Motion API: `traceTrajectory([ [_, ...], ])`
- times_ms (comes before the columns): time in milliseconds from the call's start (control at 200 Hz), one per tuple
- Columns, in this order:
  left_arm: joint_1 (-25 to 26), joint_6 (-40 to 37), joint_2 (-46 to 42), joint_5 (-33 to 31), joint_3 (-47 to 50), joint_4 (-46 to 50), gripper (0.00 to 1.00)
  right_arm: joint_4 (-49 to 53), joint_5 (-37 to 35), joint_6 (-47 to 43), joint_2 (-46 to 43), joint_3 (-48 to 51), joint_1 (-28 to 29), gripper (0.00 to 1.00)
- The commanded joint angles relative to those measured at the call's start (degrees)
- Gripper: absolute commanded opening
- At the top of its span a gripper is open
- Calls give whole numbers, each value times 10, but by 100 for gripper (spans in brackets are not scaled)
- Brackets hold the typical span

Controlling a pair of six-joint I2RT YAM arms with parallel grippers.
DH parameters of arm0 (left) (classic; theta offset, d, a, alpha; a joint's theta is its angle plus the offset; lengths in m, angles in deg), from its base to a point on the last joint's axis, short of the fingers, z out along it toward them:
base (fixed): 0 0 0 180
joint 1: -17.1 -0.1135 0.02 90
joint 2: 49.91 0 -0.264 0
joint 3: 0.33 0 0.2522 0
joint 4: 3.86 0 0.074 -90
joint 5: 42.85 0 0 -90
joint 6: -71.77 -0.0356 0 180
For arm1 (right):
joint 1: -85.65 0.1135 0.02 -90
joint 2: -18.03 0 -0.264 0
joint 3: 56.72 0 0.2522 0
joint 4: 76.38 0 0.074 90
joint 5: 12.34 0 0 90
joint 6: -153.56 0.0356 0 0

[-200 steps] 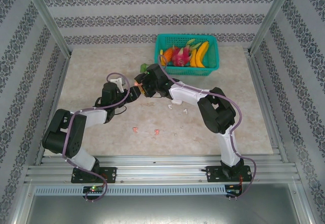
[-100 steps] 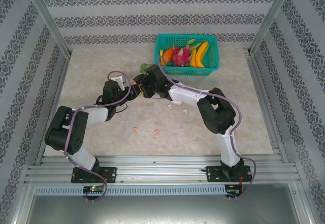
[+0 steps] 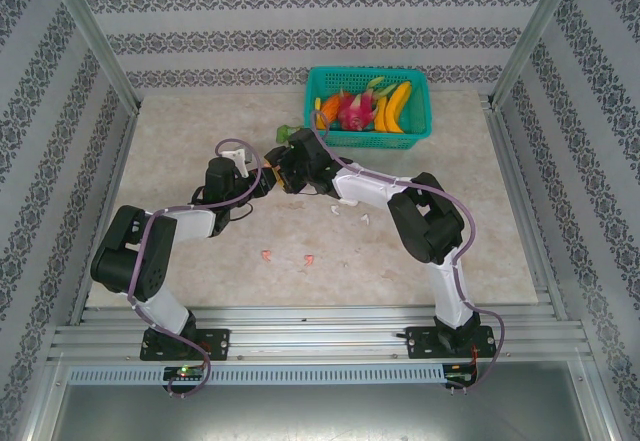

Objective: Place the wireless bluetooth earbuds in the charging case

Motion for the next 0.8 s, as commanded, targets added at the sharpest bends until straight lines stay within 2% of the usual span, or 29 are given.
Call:
traceTrajectory([
  [0,3,5,4,-6,-10,-21,9,-22,5,9,-26,1,6,51],
  [75,4,4,1,-3,-7,-17,4,-30,5,10,-27,1,2,56],
  [155,4,1,-8,3,-7,-7,3,-45,6,4,-38,8,-7,61],
  [290,4,-10,-30,29,-11,21,0,-54,6,-32,-84,50,-31,65],
  [455,1,-31,-64,81,-19,69,0,-54,20,-148,-161,139,-64,68],
  [659,-6,-47,-85,150,-31,117,0,-157,36,-278,-255,307,-104,69],
  [794,-7,-60,-91,186,-43,149,0,-180,63,-390,-297,361,-118,70],
])
